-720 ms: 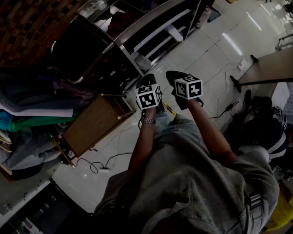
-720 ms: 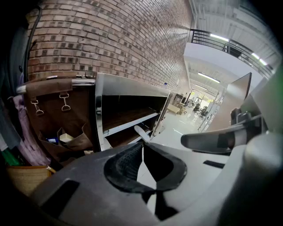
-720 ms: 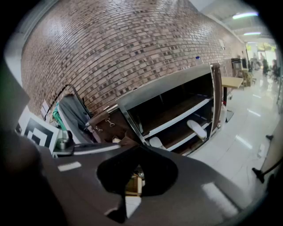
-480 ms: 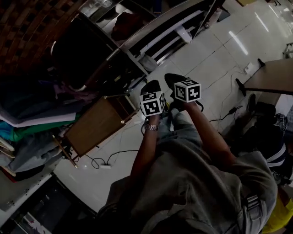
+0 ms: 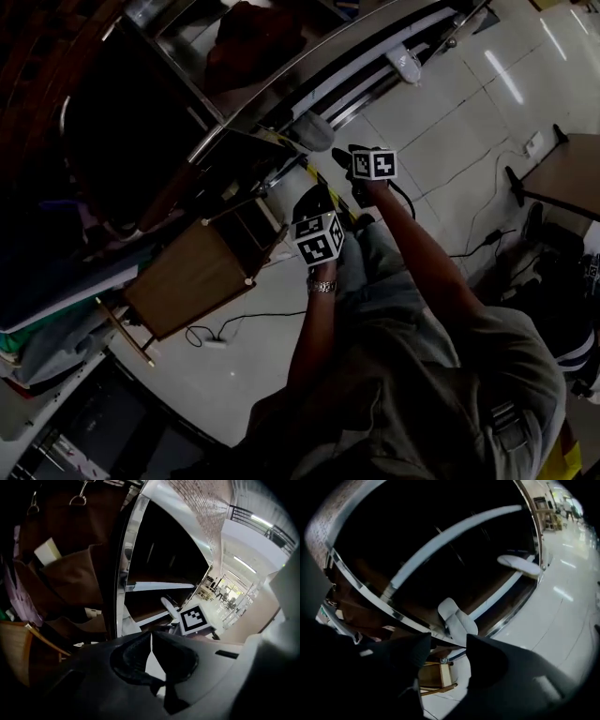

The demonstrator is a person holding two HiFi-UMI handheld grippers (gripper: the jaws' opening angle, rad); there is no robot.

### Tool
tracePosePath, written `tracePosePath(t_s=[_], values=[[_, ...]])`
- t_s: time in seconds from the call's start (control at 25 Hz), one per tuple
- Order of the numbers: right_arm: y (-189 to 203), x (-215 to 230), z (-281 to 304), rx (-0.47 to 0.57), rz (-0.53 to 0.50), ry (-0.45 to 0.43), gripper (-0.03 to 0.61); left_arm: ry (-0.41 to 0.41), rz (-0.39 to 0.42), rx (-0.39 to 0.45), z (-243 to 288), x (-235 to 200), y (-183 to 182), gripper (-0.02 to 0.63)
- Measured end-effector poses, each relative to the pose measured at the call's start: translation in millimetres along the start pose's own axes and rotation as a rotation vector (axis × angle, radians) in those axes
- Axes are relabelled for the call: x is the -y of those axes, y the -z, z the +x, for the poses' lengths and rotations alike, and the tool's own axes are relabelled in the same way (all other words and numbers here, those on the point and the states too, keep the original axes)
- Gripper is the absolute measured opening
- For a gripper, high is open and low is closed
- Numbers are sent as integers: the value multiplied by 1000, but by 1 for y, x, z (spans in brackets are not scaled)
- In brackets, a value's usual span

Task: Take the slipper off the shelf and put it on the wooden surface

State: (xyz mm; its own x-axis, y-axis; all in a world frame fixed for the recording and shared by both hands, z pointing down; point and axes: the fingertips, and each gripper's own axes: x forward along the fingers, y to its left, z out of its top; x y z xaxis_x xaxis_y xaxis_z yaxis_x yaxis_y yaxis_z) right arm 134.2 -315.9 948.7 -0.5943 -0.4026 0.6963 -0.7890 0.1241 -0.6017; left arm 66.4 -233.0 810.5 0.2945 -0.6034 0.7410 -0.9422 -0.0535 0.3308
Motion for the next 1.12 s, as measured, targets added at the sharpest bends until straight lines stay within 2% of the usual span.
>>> tracePosePath(t_s=[0.2, 0.32, 0.36, 0.4, 0.44, 0.48, 0.56, 0.68, 0.76, 0.88, 0.96, 1.12], values=[[9, 61, 104, 11, 79, -37, 300, -56, -23, 47, 33, -44, 33, 12], [16, 81, 144, 47, 243, -130, 386, -87, -52, 39, 32, -63, 62, 12], [15, 81, 155, 69, 316, -173, 394, -99, -58, 41, 29, -68, 67, 12], [14, 79, 165, 88, 386, -213, 386, -114, -61, 42, 24, -74, 72, 12], [13, 76, 171, 100, 439, -239, 310, -129, -65, 40, 19, -79, 75, 12], [12, 73, 174, 112, 463, -249, 133, -142, -70, 36, 14, -82, 78, 12], [2, 62, 162, 145, 407, -243, 89, -150, -76, 31, 4, -80, 76, 12], [-17, 30, 107, 160, 167, -180, 63, -134, -62, 33, -17, -60, 57, 12], [-22, 10, 54, 136, 43, -91, 61, -121, -49, 27, -34, -42, 37, 12], [-22, -14, -46, 94, -90, 77, 61, -82, -23, 8, -63, -4, 1, 12], [-22, -31, -117, 63, -148, 168, 63, -31, 17, 9, -79, 32, -29, 12], [-31, -54, -233, 55, -147, 291, 62, 51, 108, 33, -92, 99, -82, 12]])
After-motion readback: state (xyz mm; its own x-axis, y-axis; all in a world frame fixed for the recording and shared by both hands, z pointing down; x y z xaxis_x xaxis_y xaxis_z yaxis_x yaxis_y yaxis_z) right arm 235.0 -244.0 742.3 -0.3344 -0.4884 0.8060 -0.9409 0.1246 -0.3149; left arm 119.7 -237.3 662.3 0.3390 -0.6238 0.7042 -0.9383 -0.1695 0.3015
